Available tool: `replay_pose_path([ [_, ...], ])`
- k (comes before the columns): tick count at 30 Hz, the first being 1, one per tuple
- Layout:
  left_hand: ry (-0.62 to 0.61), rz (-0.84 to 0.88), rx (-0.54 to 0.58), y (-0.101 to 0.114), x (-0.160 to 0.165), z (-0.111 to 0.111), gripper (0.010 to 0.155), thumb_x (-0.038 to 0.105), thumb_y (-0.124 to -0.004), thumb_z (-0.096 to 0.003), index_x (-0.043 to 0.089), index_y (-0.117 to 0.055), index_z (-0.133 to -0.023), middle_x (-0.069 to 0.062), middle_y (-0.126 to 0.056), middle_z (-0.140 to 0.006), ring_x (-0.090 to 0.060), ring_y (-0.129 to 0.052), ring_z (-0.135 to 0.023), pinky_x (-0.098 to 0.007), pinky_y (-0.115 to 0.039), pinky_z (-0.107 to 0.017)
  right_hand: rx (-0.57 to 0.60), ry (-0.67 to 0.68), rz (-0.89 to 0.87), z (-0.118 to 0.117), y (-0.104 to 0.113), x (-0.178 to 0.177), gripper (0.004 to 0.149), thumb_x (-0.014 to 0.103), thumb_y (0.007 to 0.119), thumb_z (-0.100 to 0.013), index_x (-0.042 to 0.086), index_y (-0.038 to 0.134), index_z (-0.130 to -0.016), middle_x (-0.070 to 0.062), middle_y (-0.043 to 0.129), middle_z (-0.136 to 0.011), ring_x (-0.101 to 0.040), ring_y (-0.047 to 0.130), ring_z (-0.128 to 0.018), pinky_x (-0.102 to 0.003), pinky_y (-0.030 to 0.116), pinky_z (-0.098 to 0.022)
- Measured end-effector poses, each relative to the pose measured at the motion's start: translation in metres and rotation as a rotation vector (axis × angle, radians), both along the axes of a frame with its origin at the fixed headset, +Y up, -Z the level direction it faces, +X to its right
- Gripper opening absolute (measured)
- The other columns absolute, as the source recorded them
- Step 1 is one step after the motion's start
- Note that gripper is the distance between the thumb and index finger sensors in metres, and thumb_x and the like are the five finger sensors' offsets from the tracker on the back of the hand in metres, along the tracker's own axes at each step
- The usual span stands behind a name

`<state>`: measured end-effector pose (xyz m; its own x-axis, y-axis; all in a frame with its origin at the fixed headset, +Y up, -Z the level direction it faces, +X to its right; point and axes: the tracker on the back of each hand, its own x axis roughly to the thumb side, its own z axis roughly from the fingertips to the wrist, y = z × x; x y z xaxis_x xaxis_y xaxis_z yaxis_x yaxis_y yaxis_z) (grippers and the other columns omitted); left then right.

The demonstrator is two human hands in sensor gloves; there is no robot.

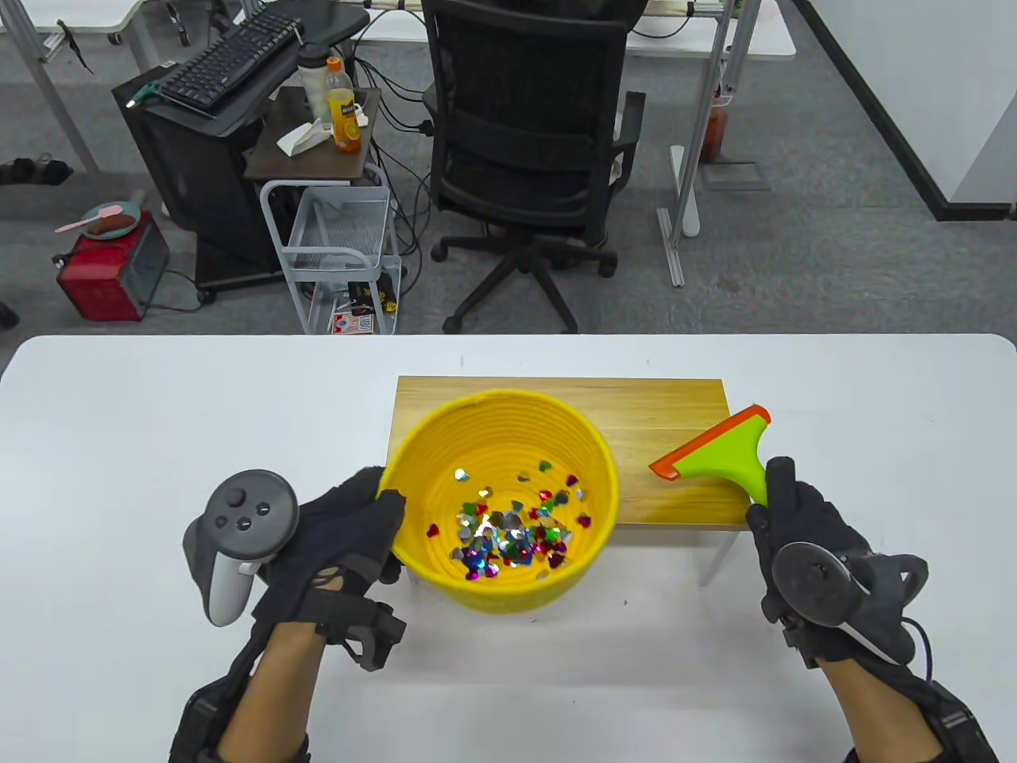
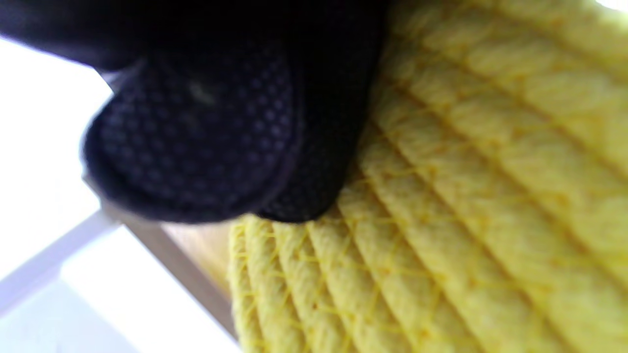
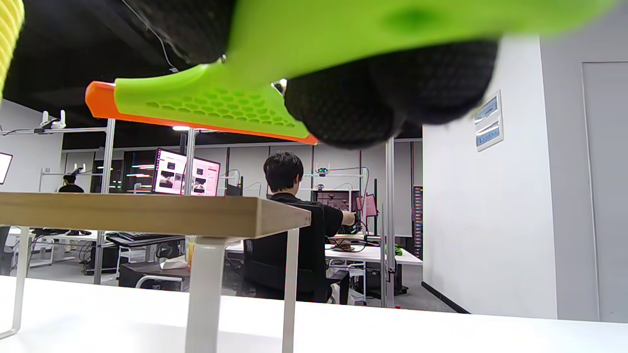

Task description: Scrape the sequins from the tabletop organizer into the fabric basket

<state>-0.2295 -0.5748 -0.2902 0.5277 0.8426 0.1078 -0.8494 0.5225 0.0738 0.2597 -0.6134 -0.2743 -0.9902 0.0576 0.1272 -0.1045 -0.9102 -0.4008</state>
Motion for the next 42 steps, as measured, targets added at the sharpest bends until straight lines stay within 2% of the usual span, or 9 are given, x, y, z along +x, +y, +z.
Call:
replay_pose_path([
  [9,0.372,0.077,0.072,-0.007,-0.053,0.003,0.061,0.041,-0.075,-0.0493,-0.006,-0.064,-0.087,-0.018,-0.106,-0.037,-0.030,-0.108,-0.013,-0.041,-0.092,-0.004,-0.006,-0.002,-0.004,0.003,-0.005,0.002,0.061,0.037,0.067,-0.061,0.004,0.050,-0.109,-0.019,0.080,-0.093,-0.034,0.099,-0.058,-0.041,0.088,-0.041],
  [20,0.647,0.125,0.068,-0.044,-0.103,0.009,0.063,0.040,-0.076,-0.0486,-0.006,-0.059,-0.089,-0.020,-0.106,-0.038,-0.031,-0.108,-0.014,-0.042,-0.092,-0.005,-0.002,0.009,-0.016,0.005,-0.007,0.002,0.061,0.037,0.067,-0.061,0.004,0.050,-0.109,-0.019,0.080,-0.093,-0.034,0.098,-0.058,-0.041,0.088,-0.041],
  [28,0.778,0.068,0.002,-0.076,-0.124,0.011,0.064,0.038,-0.075,-0.0486,-0.006,-0.055,-0.090,-0.021,-0.105,-0.040,-0.033,-0.109,-0.016,-0.043,-0.093,-0.006,0.004,0.017,-0.048,0.005,-0.011,0.002,0.061,0.037,0.067,-0.061,0.004,0.050,-0.109,-0.018,0.080,-0.093,-0.034,0.099,-0.058,-0.041,0.088,-0.041],
  [42,0.886,0.067,-0.199,-0.146,-0.152,0.016,0.066,0.037,-0.073,-0.0489,-0.003,-0.046,-0.094,-0.024,-0.104,-0.045,-0.035,-0.109,-0.022,-0.046,-0.093,-0.010,0.010,0.041,-0.059,0.009,-0.013,-0.002,0.061,0.037,0.067,-0.061,0.003,0.050,-0.109,-0.019,0.080,-0.093,-0.034,0.099,-0.058,-0.041,0.088,-0.041],
])
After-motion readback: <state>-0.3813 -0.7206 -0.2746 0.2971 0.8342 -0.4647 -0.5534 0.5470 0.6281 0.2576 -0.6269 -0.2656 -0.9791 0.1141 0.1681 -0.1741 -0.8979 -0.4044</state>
